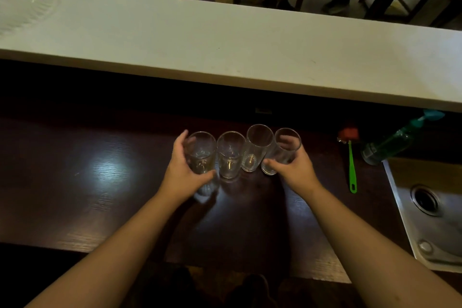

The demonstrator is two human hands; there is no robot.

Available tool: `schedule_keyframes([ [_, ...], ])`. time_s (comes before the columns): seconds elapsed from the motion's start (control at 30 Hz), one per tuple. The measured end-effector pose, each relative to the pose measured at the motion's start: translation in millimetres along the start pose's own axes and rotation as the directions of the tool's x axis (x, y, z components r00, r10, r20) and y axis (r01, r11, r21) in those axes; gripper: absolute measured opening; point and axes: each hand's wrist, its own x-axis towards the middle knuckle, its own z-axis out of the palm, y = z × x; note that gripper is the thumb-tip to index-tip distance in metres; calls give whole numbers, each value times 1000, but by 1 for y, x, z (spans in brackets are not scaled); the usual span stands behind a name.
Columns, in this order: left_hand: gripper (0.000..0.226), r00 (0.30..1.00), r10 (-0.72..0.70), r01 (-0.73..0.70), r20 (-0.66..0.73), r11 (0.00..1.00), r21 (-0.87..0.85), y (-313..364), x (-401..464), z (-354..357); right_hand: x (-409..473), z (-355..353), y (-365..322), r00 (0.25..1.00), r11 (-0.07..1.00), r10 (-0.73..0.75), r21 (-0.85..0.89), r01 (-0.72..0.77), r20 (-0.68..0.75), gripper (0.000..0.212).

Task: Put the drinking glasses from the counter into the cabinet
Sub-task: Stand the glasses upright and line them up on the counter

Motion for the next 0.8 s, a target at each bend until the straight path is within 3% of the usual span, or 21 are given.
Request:
schedule_keyframes([
  [0.07, 148, 997, -51, 53, -50, 997, 48, 9, -11, 13, -3, 0, -2, 999, 999, 17, 26, -18, 34, 93],
  [0.17, 158, 969, -138, 150, -203, 988, 44, 22, -27, 41, -2, -1, -8, 996, 995, 27, 90, -36, 90, 99],
  [0.3, 154, 928, -240, 233, -285, 971, -61, 32, -23, 64, 10, -9, -18, 989, 995, 53, 82, -64, 135, 75],
  [0.4, 147, 923, -238, 235, -301, 971, -49, 30, -15, 62, 15, -13, -20, 986, 997, 62, 32, -68, 155, 65],
  [0.8, 131, 957, -175, 179, -232, 984, -4, 25, 3, 42, 9, -9, -19, 975, 990, 132, 17, -137, 181, 74],
])
